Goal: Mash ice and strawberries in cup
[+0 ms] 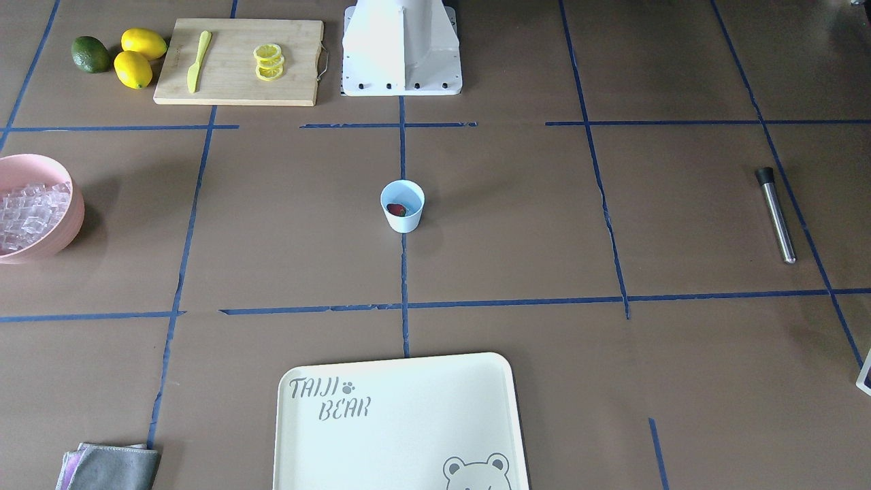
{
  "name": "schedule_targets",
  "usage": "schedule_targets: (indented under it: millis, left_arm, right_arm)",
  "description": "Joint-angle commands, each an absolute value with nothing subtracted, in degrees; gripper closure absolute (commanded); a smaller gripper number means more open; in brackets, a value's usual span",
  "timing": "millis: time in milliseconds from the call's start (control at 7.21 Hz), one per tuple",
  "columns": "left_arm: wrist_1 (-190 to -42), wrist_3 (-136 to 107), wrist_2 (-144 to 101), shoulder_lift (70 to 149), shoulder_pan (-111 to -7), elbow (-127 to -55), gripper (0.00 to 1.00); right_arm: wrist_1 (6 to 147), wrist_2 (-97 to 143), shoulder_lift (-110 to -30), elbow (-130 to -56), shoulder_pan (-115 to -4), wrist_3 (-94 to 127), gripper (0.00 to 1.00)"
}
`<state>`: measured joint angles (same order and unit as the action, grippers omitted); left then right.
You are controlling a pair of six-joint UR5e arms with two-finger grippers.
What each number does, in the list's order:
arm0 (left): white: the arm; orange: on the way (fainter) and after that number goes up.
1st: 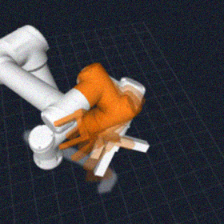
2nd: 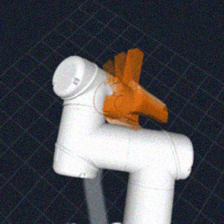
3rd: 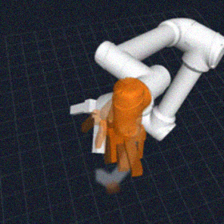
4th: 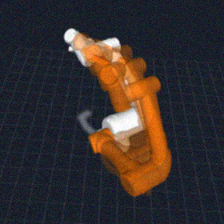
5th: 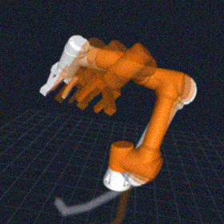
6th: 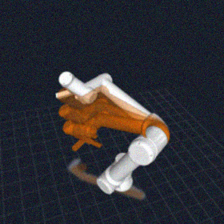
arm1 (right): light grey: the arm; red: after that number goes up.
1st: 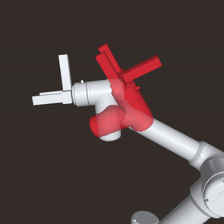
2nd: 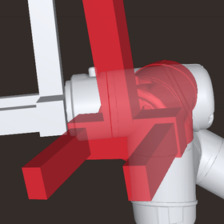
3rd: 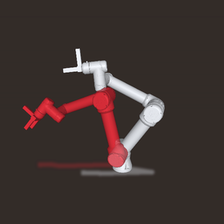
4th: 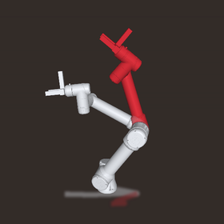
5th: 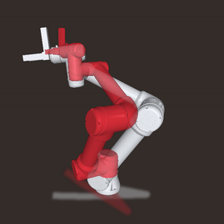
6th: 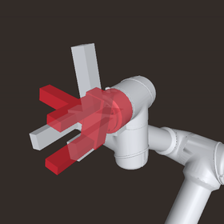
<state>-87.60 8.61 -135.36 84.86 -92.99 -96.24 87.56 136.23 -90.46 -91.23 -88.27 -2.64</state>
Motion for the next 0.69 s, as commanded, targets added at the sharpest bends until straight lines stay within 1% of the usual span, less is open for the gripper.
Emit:
schedule_targets:
  millis: [0, 555]
  left_arm:
    - [-87.71, 8.61, -135.26, 84.90, -92.99, -96.24, 0.00]
    - [-87.80, 8.70, -135.18, 84.90, -92.99, -96.33, 0.00]
  right_arm:
    - [87.63, 136.14, -90.61, -91.14, -88.33, -2.64, 0.00]
    - [87.63, 136.23, -90.79, -91.23, -89.03, -2.46, 0.00]
